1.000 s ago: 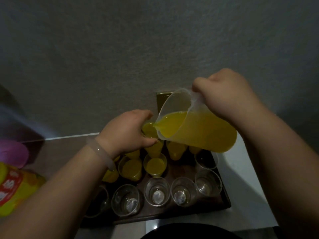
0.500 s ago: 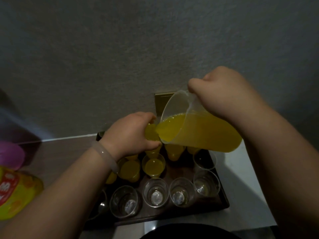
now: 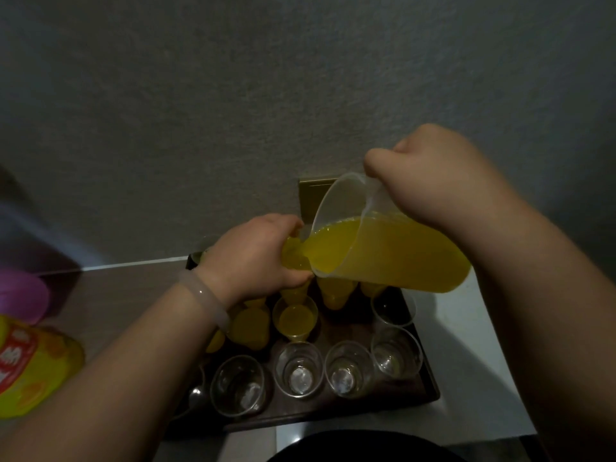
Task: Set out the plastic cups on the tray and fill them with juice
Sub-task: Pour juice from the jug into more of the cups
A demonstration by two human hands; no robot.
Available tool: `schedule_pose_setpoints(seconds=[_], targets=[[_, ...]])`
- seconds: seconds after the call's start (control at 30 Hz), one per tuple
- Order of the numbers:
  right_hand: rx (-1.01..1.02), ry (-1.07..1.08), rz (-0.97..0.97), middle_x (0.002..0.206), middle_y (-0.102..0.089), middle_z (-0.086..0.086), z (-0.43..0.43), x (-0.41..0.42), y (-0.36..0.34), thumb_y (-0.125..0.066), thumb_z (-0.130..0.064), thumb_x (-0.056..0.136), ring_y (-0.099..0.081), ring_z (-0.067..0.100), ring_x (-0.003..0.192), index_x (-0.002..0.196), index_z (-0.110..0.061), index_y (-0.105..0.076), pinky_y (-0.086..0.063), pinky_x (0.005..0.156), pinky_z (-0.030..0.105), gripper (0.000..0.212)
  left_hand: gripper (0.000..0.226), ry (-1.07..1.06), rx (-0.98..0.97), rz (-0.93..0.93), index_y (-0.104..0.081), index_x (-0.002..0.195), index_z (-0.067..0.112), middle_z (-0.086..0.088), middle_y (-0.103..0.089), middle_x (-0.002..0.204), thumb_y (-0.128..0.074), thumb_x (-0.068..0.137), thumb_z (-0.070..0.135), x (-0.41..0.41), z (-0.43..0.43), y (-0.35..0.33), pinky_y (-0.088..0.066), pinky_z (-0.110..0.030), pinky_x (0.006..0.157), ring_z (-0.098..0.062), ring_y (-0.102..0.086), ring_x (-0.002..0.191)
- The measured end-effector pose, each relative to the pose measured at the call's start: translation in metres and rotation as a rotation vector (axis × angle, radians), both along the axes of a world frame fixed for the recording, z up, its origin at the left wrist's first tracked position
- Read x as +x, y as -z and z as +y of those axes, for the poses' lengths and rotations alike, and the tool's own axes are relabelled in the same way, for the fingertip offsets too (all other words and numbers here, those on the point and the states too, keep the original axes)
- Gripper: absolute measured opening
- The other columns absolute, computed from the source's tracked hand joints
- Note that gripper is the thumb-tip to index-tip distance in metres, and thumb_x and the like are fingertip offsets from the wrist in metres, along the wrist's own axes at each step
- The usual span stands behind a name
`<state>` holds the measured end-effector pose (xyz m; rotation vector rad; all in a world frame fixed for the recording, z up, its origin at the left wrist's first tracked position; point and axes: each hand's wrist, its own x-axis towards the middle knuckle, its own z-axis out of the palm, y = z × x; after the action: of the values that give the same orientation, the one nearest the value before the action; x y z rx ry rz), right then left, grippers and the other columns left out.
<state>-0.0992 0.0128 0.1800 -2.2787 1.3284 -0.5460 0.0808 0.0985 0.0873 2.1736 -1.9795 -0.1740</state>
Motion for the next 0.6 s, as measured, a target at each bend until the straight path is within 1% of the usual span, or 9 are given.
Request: schedule_pose_setpoints(seconds=[0.1, 0.23, 0.37, 0.5, 0.6], targets=[[-0.001, 0.005, -0.014, 0.050, -0.032, 0.002, -0.001, -0.002, -0.001, -0.052, -0.034, 0.084, -0.032, 0.019, 0.049, 0.053, -0.014, -0.040, -0.025, 0.050, 0.031, 0.039, 0.072, -0.003, -0.012, 0.004, -0.047, 0.133, 0.027, 0.007, -0.055, 0.128, -0.071, 0.071, 0.055, -0.001, 0.000, -0.001, -0.048, -0.032, 0.092, -0.012, -0.053, 0.115], [-0.007, 0.015, -0.037, 0.050, -0.030, 0.001, -0.002, -0.006, 0.000, -0.052, -0.034, 0.084, -0.030, 0.019, 0.048, 0.053, -0.014, -0.038, -0.024, 0.050, 0.031, 0.040, 0.069, 0.000, -0.017, 0.007, -0.049, 0.131, 0.027, 0.007, -0.056, 0.127, -0.071, 0.072, 0.054, -0.003, 0.000, -0.004, -0.048, -0.029, 0.088, -0.012, -0.053, 0.113], [-0.021, 0.022, -0.058, 0.049, -0.028, 0.001, -0.002, -0.009, 0.002, -0.053, -0.034, 0.084, -0.029, 0.019, 0.047, 0.052, -0.014, -0.036, -0.023, 0.049, 0.031, 0.042, 0.069, 0.003, -0.022, 0.000, -0.048, 0.131, 0.026, 0.006, -0.055, 0.129, -0.072, 0.073, 0.053, -0.005, -0.002, -0.006, -0.047, -0.030, 0.091, -0.013, -0.053, 0.115], [-0.025, 0.024, -0.067, 0.049, -0.029, 0.001, -0.002, -0.011, 0.004, -0.052, -0.033, 0.084, -0.030, 0.019, 0.048, 0.051, -0.014, -0.036, -0.023, 0.049, 0.031, 0.041, 0.068, 0.010, -0.025, 0.022, -0.049, 0.130, 0.025, 0.007, -0.055, 0.126, -0.071, 0.073, 0.054, -0.009, -0.003, -0.005, -0.045, -0.024, 0.088, -0.010, -0.052, 0.113], [-0.009, 0.028, -0.109, 0.049, -0.027, 0.001, -0.004, -0.014, 0.007, -0.053, -0.032, 0.084, -0.028, 0.018, 0.048, 0.052, -0.015, -0.036, -0.022, 0.050, 0.032, 0.040, 0.066, 0.011, -0.043, 0.046, -0.051, 0.129, 0.024, 0.006, -0.057, 0.122, -0.072, 0.073, 0.051, -0.010, -0.003, -0.004, -0.042, -0.020, 0.085, -0.010, -0.053, 0.110]])
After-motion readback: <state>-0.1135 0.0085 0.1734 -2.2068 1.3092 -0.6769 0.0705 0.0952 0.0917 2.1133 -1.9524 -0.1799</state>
